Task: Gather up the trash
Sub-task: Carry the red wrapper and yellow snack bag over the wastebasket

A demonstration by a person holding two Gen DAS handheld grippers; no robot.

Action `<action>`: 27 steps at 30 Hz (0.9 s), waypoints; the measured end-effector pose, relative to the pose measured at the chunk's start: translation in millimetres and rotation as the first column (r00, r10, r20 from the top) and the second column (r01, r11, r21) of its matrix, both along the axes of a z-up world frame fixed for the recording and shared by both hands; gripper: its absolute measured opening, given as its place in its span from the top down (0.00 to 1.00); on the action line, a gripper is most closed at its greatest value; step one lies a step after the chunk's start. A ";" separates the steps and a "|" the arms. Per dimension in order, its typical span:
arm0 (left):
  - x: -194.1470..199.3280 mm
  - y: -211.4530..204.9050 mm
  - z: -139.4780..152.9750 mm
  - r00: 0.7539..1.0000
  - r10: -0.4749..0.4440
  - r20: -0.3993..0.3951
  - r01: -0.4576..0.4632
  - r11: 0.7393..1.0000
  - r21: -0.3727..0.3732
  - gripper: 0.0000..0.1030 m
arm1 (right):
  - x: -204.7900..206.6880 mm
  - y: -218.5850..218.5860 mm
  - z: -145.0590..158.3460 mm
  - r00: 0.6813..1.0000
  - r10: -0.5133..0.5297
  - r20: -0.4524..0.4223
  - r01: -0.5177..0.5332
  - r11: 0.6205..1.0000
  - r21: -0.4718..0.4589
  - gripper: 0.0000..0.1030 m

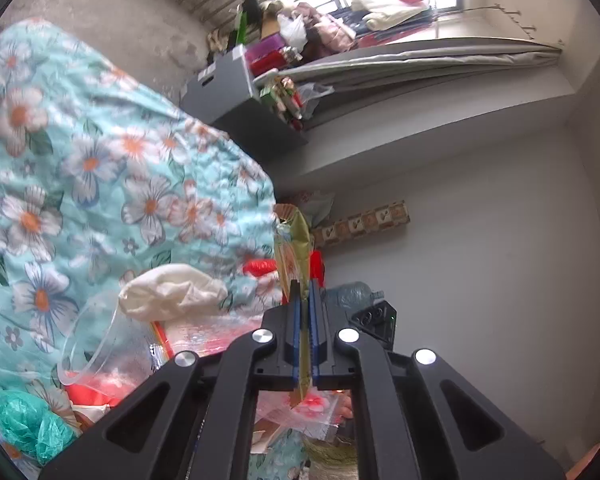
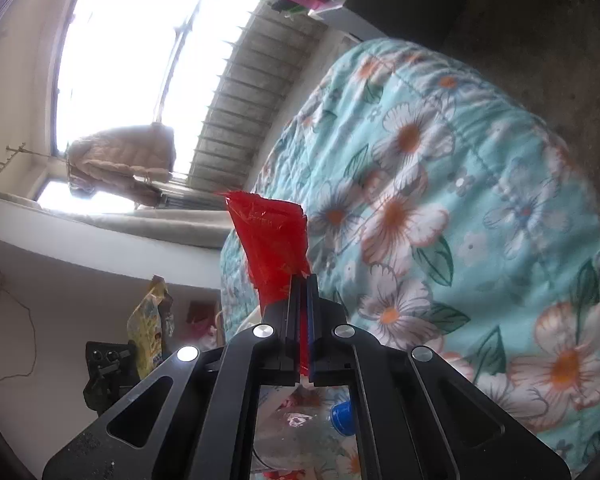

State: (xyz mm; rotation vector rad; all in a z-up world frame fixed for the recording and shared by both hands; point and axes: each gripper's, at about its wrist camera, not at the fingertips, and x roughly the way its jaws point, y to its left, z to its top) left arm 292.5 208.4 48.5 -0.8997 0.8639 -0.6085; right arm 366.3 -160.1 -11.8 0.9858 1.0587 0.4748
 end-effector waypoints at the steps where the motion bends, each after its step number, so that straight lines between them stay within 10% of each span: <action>1: -2.0 0.6 3.6 1.000 0.005 0.015 -0.005 1.000 0.000 0.97 | -2.7 -4.2 2.9 1.000 -0.009 0.008 0.009 1.000 -0.004 0.99; 27: -90.1 -107.0 59.7 0.950 -0.182 0.254 0.161 0.981 0.104 0.98 | -144.8 -107.5 54.4 0.938 -0.300 0.172 0.307 0.951 -0.016 0.99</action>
